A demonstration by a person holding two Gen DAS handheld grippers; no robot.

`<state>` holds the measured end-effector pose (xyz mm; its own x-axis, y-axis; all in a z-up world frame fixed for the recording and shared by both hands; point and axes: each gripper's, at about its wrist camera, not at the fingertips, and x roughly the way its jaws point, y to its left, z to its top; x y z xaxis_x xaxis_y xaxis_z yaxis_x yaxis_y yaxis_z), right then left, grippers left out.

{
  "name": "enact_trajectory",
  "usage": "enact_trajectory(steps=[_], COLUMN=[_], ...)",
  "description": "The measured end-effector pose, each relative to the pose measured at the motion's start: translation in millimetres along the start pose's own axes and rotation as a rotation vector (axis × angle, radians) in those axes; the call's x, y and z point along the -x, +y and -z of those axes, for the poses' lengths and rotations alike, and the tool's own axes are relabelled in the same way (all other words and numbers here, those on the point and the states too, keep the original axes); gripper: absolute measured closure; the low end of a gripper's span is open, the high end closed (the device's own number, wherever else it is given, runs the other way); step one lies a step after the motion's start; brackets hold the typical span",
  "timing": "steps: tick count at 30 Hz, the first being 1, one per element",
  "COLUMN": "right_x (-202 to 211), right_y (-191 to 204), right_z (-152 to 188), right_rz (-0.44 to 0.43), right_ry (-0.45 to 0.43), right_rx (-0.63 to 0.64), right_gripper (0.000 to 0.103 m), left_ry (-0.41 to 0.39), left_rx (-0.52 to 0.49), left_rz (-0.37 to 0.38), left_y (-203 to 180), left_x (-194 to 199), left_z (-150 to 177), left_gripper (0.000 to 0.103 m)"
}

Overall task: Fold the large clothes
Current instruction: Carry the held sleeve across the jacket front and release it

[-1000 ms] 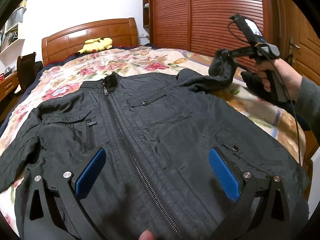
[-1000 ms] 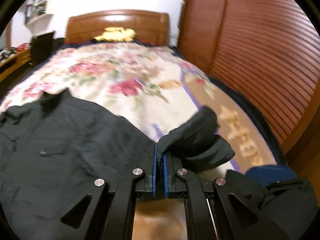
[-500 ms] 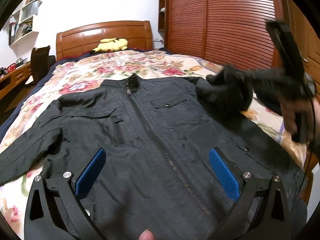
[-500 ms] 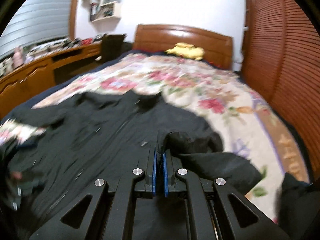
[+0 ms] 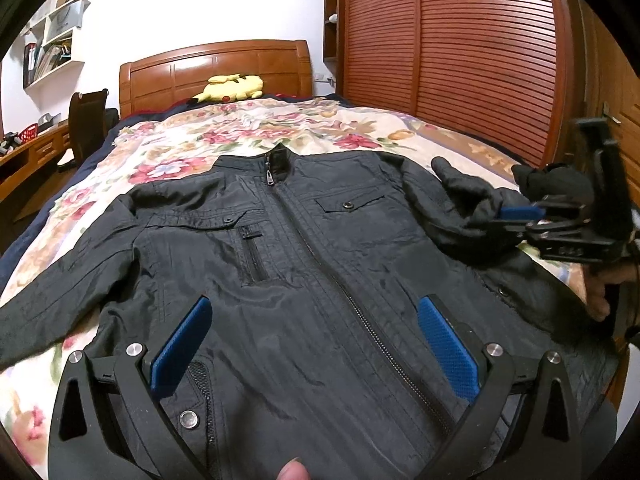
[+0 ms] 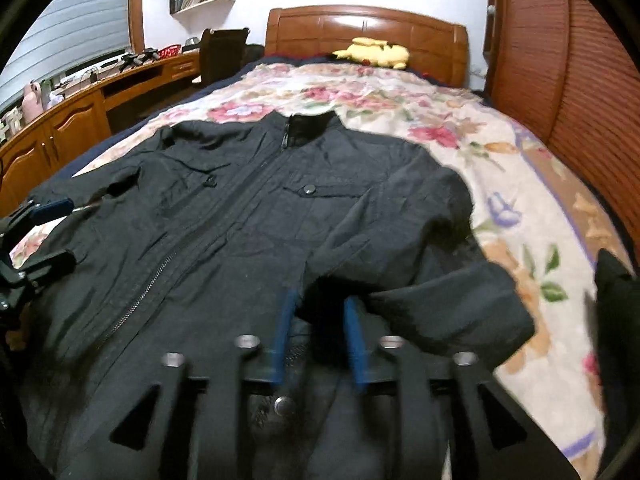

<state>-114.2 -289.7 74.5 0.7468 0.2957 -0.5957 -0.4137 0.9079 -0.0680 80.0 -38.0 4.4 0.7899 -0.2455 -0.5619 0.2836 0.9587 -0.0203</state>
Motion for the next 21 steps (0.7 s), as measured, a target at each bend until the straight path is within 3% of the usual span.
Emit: enact_trajectory(steps=[3,9,15,20,21], right_x=[9.3,13.6,-39.6,-89.0,-97.5], right_y=[4.5,-5.3,-23.8,-32.5,-33.3], right_z=[-5.0,-9.7,-36.4,-57.1,-58.1], right_rz=[0.025,0.124,0.138,0.101,0.105], right_ry=[-0.045,-0.095,-0.006,0.134,0.155], right_rx=[0.029,-0.022,-0.118,-0.165,-0.157], right_gripper=[0.049,0.041,0.041,0.041,0.053], left_ry=[0.0,0.001,0.003,0.002,0.001], left_rx=[-0.003,-0.007,-0.013,-0.009,-0.008], left_rz=[0.0,0.001,0.002,0.004,0.005], left_y=[-0.7,-0.9,-4.1,-4.5,-4.2], left_x=[0.2,0.3,0.4,2.2,2.8], left_z=[0.1,0.4,0.6,-0.4,-0.8], left_gripper=[0.0,0.0,0.0,0.0,0.0])
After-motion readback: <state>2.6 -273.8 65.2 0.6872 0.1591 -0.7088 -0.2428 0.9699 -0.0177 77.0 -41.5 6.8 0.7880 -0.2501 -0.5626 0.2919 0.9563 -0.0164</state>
